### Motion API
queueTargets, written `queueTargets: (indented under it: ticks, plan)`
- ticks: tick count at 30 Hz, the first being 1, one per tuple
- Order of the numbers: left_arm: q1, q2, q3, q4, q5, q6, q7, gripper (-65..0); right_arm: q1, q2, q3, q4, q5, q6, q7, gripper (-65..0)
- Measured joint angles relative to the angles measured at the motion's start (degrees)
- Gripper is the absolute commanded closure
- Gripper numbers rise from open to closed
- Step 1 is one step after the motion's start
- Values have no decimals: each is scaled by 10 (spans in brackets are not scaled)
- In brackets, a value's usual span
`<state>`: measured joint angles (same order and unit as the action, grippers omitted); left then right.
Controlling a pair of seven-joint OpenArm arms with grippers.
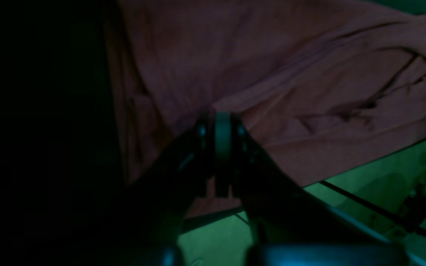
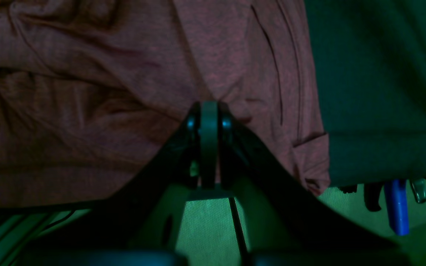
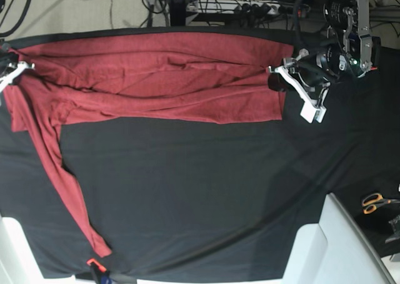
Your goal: Fold the T-shirt properly
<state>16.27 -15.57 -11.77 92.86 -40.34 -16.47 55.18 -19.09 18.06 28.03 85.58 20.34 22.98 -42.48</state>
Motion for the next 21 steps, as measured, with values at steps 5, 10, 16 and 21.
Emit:
queueTargets:
  ticks: [5,10,16,21]
  plan:
    - [0,0,2,-18,0,0,-18,0,-10,0,0,1,2,0,2,0]
    - [-2,-1,2,-34,0,0,-17,0,-14,-3,0,-4,0,0,-2,0]
    - [-3,-1,25,-34,82,1,-18,0,-6,-3,0,-30,0,0,4,0]
    - [-2,5,47,-34,91,0,-37,0,4,-1,0,-51,1,0,7,-2]
